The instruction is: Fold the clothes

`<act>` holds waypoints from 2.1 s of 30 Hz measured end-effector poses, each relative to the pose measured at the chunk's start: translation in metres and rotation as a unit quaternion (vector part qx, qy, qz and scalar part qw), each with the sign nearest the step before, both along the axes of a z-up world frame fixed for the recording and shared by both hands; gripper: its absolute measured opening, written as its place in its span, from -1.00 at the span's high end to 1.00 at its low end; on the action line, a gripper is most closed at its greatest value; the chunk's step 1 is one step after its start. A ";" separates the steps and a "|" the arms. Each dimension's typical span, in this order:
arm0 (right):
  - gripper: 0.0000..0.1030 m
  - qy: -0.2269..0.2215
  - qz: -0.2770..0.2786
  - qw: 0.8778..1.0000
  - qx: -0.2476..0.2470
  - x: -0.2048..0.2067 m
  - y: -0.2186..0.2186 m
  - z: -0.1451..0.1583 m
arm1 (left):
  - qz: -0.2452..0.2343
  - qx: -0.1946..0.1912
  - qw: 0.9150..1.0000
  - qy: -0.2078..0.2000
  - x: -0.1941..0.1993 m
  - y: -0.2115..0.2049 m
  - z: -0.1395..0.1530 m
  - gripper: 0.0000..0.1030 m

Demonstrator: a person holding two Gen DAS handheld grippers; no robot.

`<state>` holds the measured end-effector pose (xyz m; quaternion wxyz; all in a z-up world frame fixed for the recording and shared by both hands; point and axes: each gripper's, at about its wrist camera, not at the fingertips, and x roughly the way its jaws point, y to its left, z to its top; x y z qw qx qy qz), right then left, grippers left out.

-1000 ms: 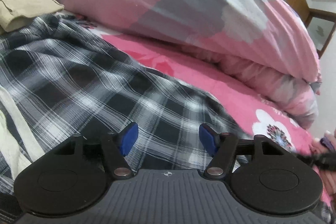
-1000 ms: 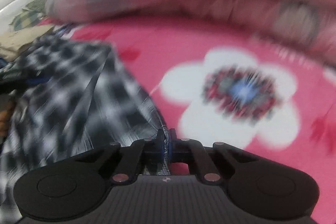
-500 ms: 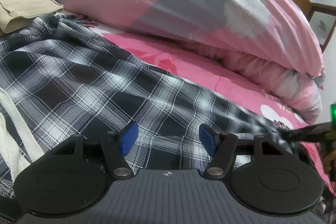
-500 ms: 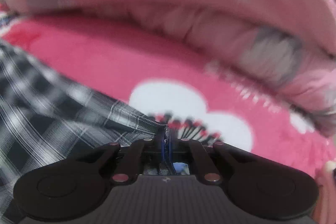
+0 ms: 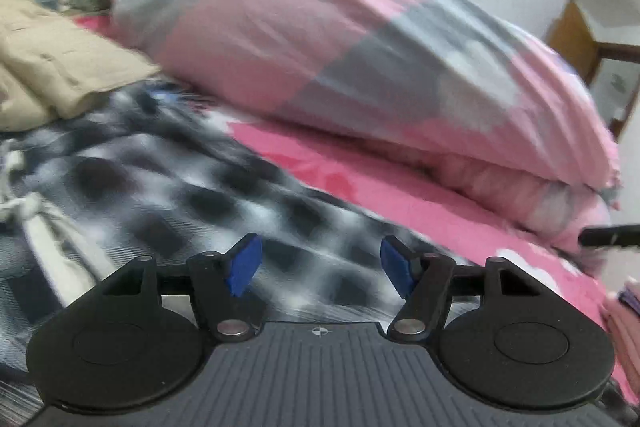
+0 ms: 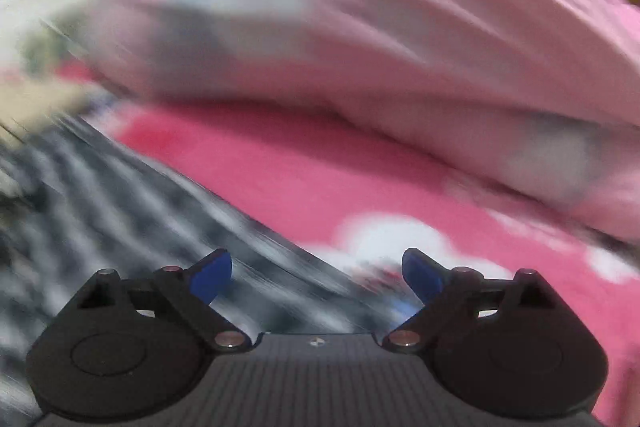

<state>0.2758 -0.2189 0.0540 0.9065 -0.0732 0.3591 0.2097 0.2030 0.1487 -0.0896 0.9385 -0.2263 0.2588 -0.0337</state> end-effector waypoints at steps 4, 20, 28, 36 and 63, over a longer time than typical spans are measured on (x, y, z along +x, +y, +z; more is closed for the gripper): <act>-0.70 0.021 0.093 0.994 0.059 0.042 0.091 -0.017 | 0.030 -0.025 0.999 0.029 0.007 0.018 -0.012 -0.19; -0.22 0.052 0.274 0.958 0.062 0.121 0.308 -0.085 | 0.131 -0.034 0.991 0.008 -0.002 0.048 -0.013 -0.15; 0.87 0.041 0.227 0.969 0.090 0.138 0.318 -0.102 | 0.135 -0.013 0.991 0.004 -0.004 0.042 -0.013 -0.17; 0.77 0.117 0.147 0.973 0.133 0.175 0.320 -0.129 | 0.133 -0.012 0.991 0.006 -0.007 0.041 -0.016 -0.17; 0.51 0.092 0.154 0.962 0.204 0.178 0.304 -0.074 | 0.172 -0.014 0.985 -0.003 -0.019 0.039 -0.017 -0.22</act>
